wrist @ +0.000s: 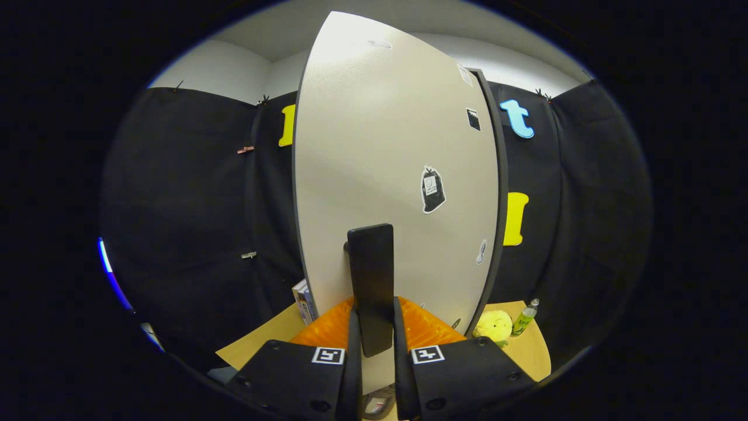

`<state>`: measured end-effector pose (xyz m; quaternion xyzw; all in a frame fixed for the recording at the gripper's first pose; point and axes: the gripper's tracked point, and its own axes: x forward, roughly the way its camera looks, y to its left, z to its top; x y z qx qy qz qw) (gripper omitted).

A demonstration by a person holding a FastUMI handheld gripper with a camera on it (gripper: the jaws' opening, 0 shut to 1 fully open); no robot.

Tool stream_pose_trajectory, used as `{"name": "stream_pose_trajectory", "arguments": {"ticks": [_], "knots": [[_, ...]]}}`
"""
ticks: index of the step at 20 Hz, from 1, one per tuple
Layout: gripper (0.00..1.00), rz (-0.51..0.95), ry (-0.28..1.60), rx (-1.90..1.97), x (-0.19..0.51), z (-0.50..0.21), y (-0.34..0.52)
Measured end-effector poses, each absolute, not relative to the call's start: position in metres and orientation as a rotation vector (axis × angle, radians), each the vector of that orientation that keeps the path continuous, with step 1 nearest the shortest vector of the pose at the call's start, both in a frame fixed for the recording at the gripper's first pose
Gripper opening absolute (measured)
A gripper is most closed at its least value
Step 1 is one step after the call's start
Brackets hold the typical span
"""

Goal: Open the shoe cabinet door, grab the shoes and put them into the shoe cabinet, then close the shoe cabinet door.

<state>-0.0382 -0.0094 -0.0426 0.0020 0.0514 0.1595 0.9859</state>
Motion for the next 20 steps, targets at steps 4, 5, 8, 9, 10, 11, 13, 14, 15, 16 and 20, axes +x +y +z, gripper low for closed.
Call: {"name": "stream_pose_trajectory", "arguments": {"ticks": [4, 5, 8, 9, 10, 11, 13, 14, 15, 16, 20], "knots": [[0.26, 0.292, 0.109, 0.012, -0.050, -0.043, -0.034], [0.26, 0.281, 0.111, 0.016, -0.053, -0.043, -0.041], [0.26, 0.242, 0.124, 0.015, -0.058, -0.046, -0.058], [0.25, 0.231, 0.138, 0.014, -0.060, -0.051, -0.063], [0.25, 0.224, 0.157, 0.017, -0.062, -0.055, -0.069], [0.25, 0.217, 0.164, 0.021, -0.065, -0.058, -0.074], [0.25, 0.193, 0.152, 0.029, -0.072, -0.054, -0.088], [0.25, 0.173, 0.140, 0.030, -0.077, -0.051, -0.096], [0.25, 0.150, 0.127, 0.031, -0.084, -0.047, -0.104], [0.25, 0.132, 0.113, 0.032, -0.090, -0.042, -0.112], [0.25, 0.080, 0.079, 0.025, -0.110, -0.032, -0.132]]}}
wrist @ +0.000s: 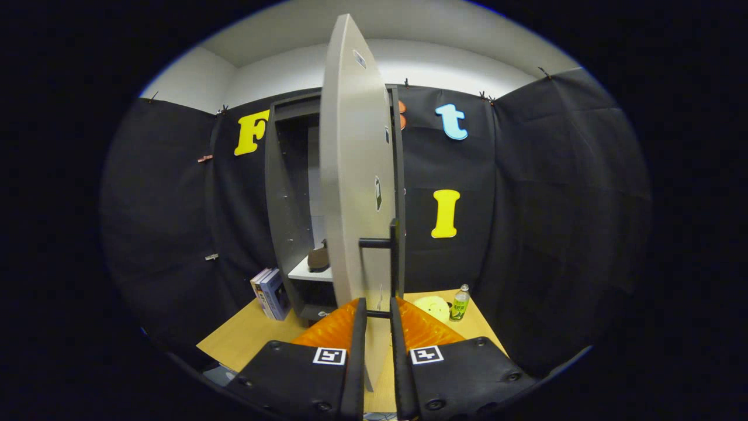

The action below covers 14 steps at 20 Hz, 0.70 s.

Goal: Open the shoe cabinet door, grab the shoes and put them into the shoe cabinet, then close the shoe cabinet door.

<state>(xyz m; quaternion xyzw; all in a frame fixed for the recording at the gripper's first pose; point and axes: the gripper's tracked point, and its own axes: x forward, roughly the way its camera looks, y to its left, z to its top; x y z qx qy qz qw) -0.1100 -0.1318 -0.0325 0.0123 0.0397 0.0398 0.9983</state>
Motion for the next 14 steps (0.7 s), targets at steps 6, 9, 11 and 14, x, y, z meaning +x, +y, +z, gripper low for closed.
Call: {"name": "stream_pose_trajectory", "arguments": {"ticks": [6, 9, 11, 14], "knots": [[0.25, 0.104, 0.104, 0.034, -0.122, -0.049, -0.125], [0.25, 0.146, 0.148, 0.037, -0.119, -0.068, -0.104], [0.25, 0.169, 0.190, 0.028, -0.113, -0.086, -0.088], [0.25, 0.191, 0.242, 0.023, -0.104, -0.109, -0.072]]}}
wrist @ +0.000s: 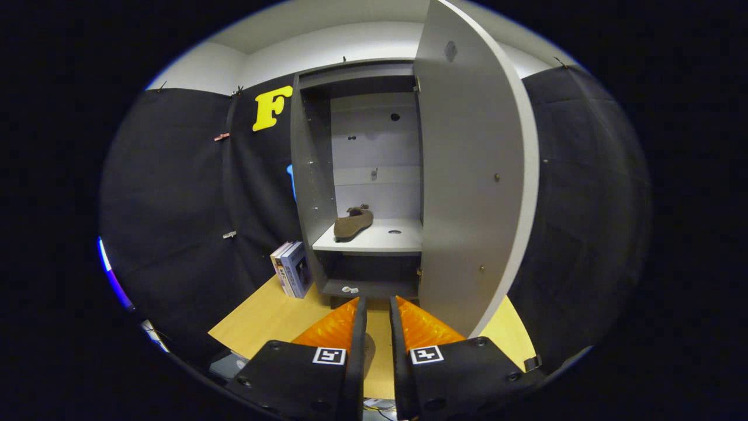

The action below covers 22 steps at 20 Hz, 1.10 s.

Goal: Open the shoe cabinet door, grab the shoes and put them into the shoe cabinet, then close the shoe cabinet door.

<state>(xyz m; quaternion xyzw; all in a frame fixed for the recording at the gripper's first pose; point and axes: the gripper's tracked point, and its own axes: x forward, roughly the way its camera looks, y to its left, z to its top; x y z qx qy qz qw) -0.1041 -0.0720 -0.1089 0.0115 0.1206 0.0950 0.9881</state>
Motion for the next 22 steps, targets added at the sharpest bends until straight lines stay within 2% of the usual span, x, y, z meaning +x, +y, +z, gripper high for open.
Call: {"name": "stream_pose_trajectory", "arguments": {"ticks": [8, 22], "knots": [[0.25, 0.214, 0.468, 0.009, -0.074, -0.218, -0.006], [0.26, 0.090, 0.801, 0.036, -0.044, -0.423, 0.027]]}}
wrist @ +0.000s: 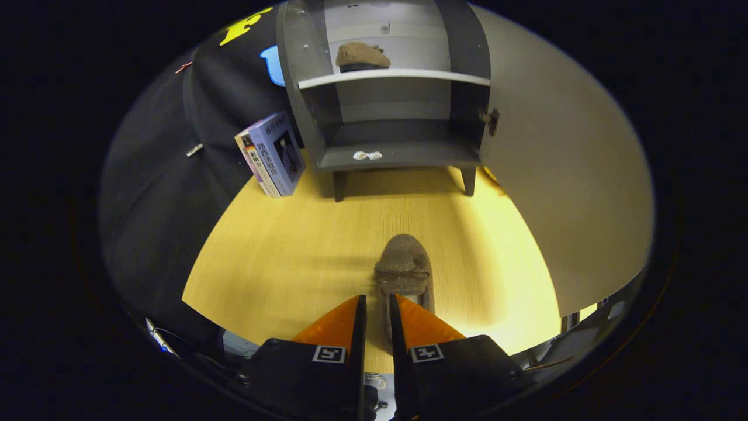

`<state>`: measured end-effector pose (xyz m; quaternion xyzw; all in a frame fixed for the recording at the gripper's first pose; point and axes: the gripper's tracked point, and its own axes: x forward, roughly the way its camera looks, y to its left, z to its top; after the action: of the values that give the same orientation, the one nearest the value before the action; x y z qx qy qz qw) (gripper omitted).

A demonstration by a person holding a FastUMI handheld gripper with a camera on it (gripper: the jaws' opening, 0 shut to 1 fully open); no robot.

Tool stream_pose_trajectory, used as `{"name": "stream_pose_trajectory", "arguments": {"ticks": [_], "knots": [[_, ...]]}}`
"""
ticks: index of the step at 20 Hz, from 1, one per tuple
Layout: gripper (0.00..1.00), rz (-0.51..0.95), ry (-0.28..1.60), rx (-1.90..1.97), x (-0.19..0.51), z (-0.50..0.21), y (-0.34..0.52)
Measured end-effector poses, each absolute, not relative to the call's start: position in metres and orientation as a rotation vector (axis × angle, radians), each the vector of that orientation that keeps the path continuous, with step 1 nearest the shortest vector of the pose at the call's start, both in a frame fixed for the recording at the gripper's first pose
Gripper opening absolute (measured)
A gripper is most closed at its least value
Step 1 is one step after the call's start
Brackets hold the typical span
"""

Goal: Open the shoe cabinet door, grab the shoes and put them into the shoe cabinet, then close the shoe cabinet door.

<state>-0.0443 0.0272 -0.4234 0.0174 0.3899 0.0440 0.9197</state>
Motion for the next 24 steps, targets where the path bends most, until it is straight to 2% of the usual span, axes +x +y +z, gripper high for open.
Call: {"name": "stream_pose_trajectory", "arguments": {"ticks": [9, 19, 24], "knots": [[0.26, 0.057, 0.867, 0.077, -0.022, -0.514, 0.027], [0.25, 0.065, 0.767, 0.111, 0.022, -0.542, 0.027], [0.20, 0.098, 0.675, 0.057, 0.047, -0.542, 0.028]]}}
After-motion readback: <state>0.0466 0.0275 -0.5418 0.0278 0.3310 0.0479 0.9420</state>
